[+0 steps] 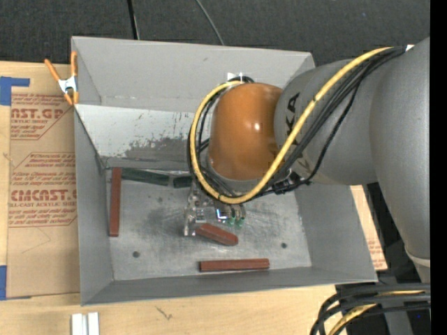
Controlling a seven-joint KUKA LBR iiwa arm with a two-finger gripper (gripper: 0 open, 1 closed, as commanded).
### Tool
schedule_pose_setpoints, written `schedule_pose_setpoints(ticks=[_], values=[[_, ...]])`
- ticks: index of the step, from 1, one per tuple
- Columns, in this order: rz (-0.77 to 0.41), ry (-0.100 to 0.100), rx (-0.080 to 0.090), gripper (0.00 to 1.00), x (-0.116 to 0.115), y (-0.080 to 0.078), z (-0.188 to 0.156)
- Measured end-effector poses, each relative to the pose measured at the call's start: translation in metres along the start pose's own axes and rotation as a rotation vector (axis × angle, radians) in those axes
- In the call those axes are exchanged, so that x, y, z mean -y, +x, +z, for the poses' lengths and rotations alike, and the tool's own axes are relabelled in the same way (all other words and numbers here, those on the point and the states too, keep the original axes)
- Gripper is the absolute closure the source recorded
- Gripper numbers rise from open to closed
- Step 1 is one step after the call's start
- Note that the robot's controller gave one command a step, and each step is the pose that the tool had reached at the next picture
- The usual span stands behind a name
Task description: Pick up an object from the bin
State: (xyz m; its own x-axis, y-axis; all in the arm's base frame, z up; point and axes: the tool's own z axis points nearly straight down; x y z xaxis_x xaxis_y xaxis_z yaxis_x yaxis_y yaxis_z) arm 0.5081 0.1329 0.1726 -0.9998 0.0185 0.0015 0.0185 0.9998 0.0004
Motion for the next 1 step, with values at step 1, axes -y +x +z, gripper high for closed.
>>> schedule_pose_setpoints(ticks=[1], values=[[0.022, 0.0, 0.003, 1.0, 0.0164, -0.0024, -0.0565]])
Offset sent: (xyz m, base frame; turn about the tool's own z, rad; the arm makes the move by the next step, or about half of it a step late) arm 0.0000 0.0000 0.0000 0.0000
